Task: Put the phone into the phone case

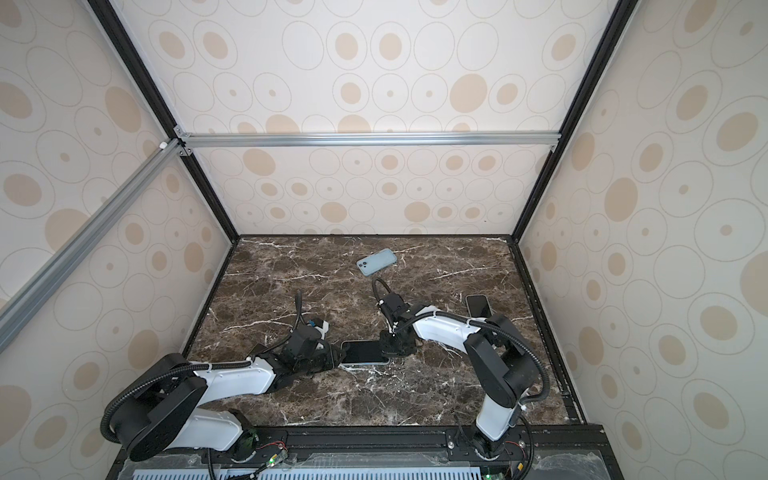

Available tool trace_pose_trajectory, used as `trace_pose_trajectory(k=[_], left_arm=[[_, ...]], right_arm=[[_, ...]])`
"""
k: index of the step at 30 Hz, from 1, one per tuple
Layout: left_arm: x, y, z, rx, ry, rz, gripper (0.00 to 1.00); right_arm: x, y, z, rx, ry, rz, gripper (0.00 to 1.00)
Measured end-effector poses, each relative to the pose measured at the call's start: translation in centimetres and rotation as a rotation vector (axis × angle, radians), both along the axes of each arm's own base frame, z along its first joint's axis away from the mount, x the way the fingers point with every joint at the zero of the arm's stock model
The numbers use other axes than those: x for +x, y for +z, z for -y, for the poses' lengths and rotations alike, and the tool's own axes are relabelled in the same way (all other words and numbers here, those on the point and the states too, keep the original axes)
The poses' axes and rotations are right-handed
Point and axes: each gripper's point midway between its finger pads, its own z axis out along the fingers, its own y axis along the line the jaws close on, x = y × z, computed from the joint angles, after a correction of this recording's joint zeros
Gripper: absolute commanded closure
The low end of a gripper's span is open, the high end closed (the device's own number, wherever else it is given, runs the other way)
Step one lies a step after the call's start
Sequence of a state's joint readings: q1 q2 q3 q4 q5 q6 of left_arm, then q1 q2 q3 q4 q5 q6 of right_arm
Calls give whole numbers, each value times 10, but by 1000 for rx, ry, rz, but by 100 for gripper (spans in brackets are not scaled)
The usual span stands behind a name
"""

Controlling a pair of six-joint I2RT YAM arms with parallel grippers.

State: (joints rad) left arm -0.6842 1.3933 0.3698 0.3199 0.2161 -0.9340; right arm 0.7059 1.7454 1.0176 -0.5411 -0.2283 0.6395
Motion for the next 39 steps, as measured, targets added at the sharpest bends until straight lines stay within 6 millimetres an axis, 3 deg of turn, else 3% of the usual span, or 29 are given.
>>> trace_pose_trajectory(k=[10, 20, 24, 28, 30, 33, 39], left_arm=[[4, 0, 0, -12, 15, 10, 78], [3, 4, -5, 16, 18, 8, 78], [16, 28, -8, 35, 30, 65, 77], [36, 59, -15, 36, 59, 156, 75], [42, 64, -20, 42, 68, 172, 74], [45, 57, -25, 66, 68, 159, 74], [41, 30, -21, 96, 25, 73, 74]], right_arm=[[-1, -8, 1, -81, 40, -5, 91], [3, 6, -2, -127, 78, 50, 88], [4, 17, -2, -156, 100, 77, 85], [17, 47, -6, -115, 89, 149, 83], [25, 58, -5, -89, 73, 170, 83], [32, 59, -1, -66, 45, 160, 82], [36, 39, 1, -49, 22, 102, 82]])
